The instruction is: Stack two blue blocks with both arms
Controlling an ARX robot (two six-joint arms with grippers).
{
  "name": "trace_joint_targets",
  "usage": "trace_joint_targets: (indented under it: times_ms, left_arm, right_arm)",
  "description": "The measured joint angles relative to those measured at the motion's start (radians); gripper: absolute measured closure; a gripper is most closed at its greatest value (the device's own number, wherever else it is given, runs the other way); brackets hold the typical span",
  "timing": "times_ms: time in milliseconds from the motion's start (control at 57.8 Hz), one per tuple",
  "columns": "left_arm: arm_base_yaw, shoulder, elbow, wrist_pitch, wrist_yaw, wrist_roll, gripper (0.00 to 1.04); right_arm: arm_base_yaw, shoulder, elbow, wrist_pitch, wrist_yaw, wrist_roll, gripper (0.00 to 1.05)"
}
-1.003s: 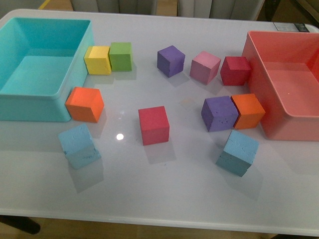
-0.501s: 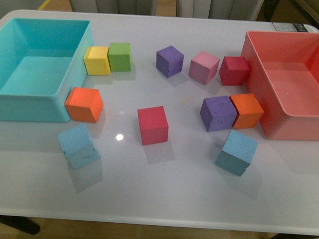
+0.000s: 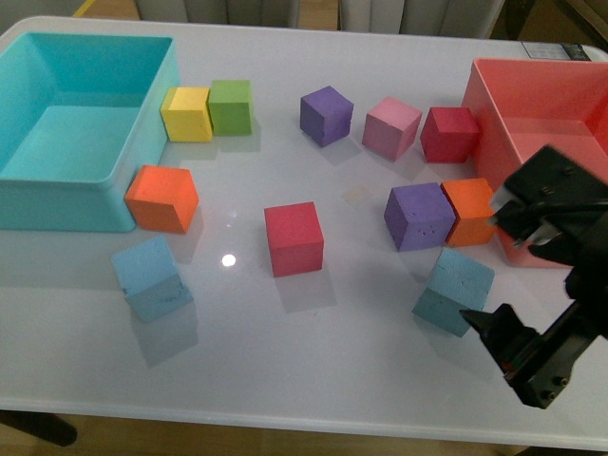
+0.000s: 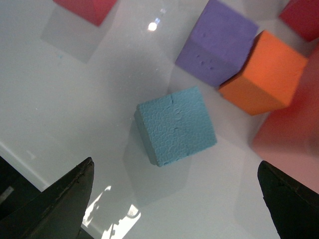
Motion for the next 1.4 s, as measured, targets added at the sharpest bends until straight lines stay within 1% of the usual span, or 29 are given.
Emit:
trace_joint_targets:
  times_ms: [363,571,882,899,986,1020,1089,1141,1280,1401]
  left_arm:
    - [0.0,0.0,0.0,0.0,0.0,0.0,0.09]
    - [0.0,0.0,0.0,0.0,0.0,0.0,0.09]
    - [0.0,0.0,0.0,0.0,0.0,0.0,0.09]
    - [0.0,0.0,0.0,0.0,0.0,0.0,0.09]
    - [0.0,0.0,0.0,0.0,0.0,0.0,0.09]
    - [0.0,0.0,0.0,0.0,0.0,0.0,0.09]
    - [0.0,0.0,0.0,0.0,0.0,0.0,0.09]
    - [0.0,0.0,0.0,0.0,0.0,0.0,0.09]
    - [0.0,0.0,0.0,0.0,0.0,0.0,0.09]
    - [0.0,0.0,0.0,0.0,0.0,0.0,0.09]
  right_arm:
    - [0.0,0.193,0.169,-0.046,0.018,-0.029,0.09]
    - [-0.002,0.275,0.207,-0.046,0.019,-0.027,0.09]
    - [0.004,0.348,0.239,-0.031,0.049,-0.024,0.09]
    - [0.004,0.349,0.239,-0.031,0.049,-0.023,0.1]
    - [0.003,0.352,0.238,-0.024,0.053,-0.024,0.23]
    - [0.003,0.352,0.238,-0.024,0.053,-0.024,0.26]
    - [-0.003,0.34,0.229,-0.021,0.048,-0.029,0.43]
    - [-0.004,0.315,0.212,-0.026,0.039,-0.036,0.5]
    - [0.004,0.219,0.19,-0.067,-0.021,-0.033,0.58]
    - [0.03,0.14,0.219,-0.098,-0.042,0.007,0.59]
